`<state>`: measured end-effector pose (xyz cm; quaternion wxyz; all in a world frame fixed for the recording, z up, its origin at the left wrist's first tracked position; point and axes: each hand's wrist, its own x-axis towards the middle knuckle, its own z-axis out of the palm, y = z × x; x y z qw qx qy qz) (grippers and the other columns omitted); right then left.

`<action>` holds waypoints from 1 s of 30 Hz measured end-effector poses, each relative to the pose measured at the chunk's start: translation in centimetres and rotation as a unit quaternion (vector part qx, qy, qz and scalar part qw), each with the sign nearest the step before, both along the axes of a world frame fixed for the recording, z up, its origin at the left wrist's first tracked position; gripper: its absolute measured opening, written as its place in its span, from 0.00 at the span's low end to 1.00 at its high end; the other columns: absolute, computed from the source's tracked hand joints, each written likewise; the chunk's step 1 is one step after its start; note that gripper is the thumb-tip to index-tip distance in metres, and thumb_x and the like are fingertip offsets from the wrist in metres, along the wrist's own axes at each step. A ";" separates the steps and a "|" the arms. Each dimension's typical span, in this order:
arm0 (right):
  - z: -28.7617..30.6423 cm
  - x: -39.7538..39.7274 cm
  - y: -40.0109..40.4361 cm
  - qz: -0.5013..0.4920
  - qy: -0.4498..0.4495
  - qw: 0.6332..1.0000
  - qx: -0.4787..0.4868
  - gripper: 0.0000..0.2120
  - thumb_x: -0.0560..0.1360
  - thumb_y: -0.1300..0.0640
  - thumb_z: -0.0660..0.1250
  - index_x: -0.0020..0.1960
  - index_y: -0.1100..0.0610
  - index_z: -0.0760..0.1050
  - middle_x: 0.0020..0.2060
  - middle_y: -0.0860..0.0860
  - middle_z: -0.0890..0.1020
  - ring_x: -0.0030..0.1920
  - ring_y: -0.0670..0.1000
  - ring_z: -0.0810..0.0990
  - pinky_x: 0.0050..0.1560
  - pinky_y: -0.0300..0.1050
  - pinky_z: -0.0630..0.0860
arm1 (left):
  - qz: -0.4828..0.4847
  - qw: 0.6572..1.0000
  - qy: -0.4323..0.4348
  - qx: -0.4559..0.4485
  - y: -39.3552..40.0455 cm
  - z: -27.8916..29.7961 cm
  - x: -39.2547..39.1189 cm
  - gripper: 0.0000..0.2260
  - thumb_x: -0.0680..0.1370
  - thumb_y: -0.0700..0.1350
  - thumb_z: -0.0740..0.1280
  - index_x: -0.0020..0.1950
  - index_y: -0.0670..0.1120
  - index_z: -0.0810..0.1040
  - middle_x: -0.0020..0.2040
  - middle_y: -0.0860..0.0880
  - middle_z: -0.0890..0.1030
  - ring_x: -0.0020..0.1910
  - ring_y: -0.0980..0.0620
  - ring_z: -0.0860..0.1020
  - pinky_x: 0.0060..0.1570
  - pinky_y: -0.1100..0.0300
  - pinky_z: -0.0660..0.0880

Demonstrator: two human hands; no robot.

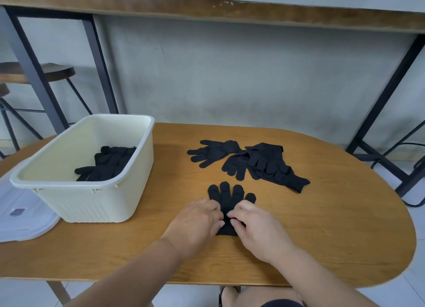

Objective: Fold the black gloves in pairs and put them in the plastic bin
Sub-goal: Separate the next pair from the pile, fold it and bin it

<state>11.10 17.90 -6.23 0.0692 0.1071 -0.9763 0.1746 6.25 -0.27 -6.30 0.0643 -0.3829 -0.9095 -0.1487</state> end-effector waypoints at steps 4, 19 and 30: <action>0.2 1.4 0.6 0.023 -0.025 0.999 0.019 0.23 0.78 0.42 0.59 0.72 0.44 0.68 0.61 0.36 0.68 0.50 0.42 0.76 0.51 0.36 0.73 | -0.020 1.000 0.000 -0.008 -1.2 -0.4 0.8 0.19 0.79 0.59 0.58 0.67 0.53 0.72 0.61 0.58 0.72 0.60 0.58 0.67 0.63 0.62 0.65; 0.6 -2.1 0.3 -0.167 -0.180 0.920 -0.307 0.06 0.75 0.49 0.72 0.51 0.46 0.80 0.44 0.48 0.83 0.46 0.49 0.81 0.50 0.46 0.77 | 0.170 0.955 -0.212 0.115 0.8 0.3 -0.8 0.07 0.80 0.51 0.63 0.57 0.53 0.77 0.49 0.55 0.80 0.47 0.56 0.77 0.47 0.60 0.76; 0.2 -1.2 -0.2 -0.033 -0.009 0.999 -0.023 0.13 0.82 0.49 0.59 0.62 0.46 0.78 0.52 0.38 0.72 0.45 0.44 0.77 0.46 0.38 0.75 | 0.055 0.998 0.007 0.000 0.9 0.4 -0.9 0.10 0.83 0.48 0.57 0.57 0.52 0.77 0.57 0.56 0.74 0.56 0.55 0.70 0.60 0.58 0.67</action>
